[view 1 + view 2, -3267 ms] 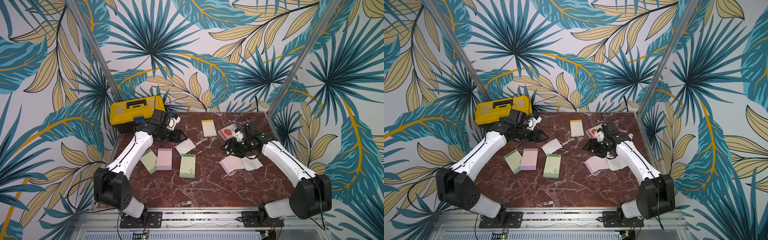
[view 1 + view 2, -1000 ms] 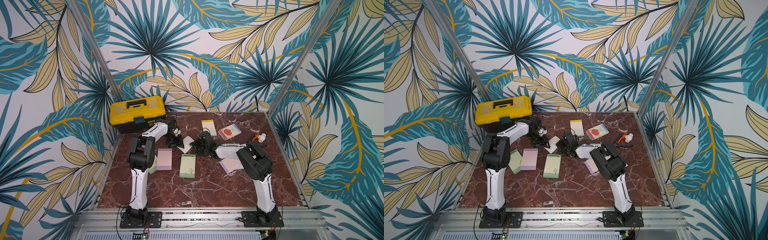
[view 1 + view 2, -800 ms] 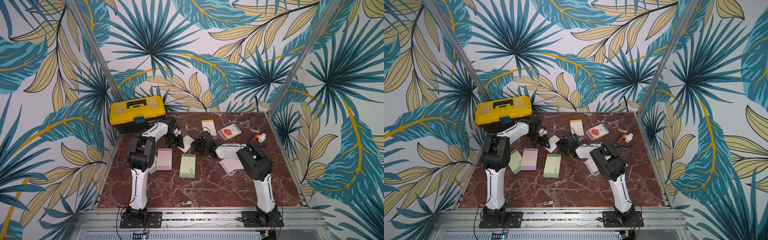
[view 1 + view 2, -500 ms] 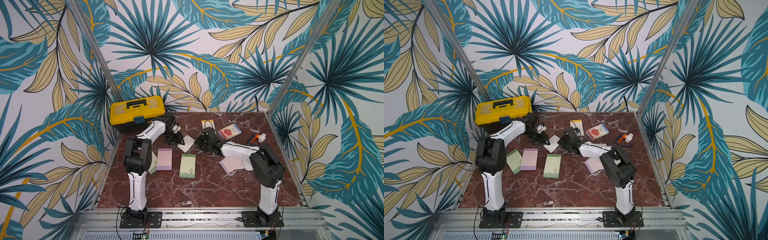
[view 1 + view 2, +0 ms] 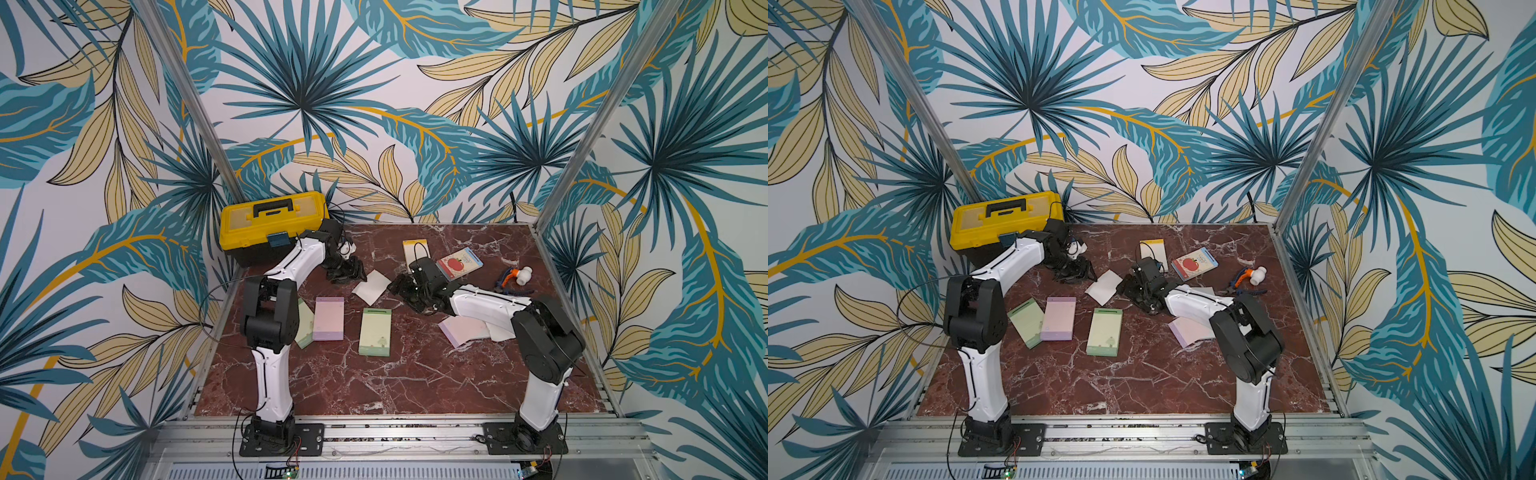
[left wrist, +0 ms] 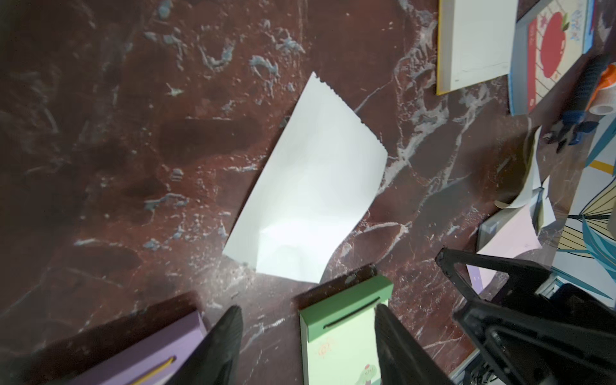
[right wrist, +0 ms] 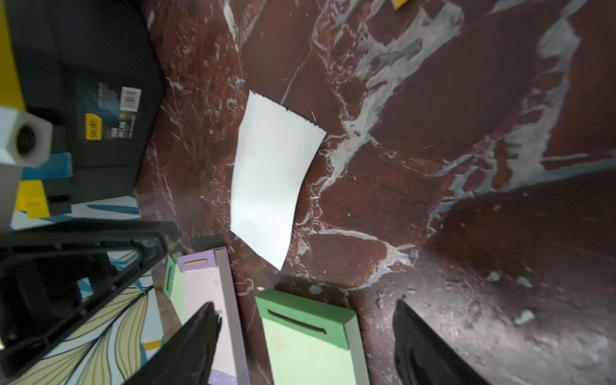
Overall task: Tear off pages from different memo pads
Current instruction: Adjust the paper at the center of the board.
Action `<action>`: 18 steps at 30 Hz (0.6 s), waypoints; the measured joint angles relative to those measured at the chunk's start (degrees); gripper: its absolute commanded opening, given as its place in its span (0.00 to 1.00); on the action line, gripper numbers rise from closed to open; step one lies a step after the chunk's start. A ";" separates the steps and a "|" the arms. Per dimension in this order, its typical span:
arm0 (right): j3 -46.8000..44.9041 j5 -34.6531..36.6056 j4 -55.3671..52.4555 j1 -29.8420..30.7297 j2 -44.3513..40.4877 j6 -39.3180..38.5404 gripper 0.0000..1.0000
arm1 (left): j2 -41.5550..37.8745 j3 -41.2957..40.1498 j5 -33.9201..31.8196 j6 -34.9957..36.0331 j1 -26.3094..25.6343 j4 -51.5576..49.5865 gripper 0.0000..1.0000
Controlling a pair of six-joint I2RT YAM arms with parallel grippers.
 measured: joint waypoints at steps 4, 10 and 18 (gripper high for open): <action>1.64 -1.33 2.21 -0.20 3.63 2.25 0.93 | 3.61 2.12 0.55 -0.22 0.00 0.33 0.64; 4.17 -2.10 8.24 -0.37 7.91 5.77 0.92 | 8.22 4.90 2.29 -0.81 0.00 0.72 0.57; 7.23 -2.16 16.37 -0.37 12.92 9.86 0.86 | 11.30 7.93 4.52 -0.42 0.07 -0.26 0.48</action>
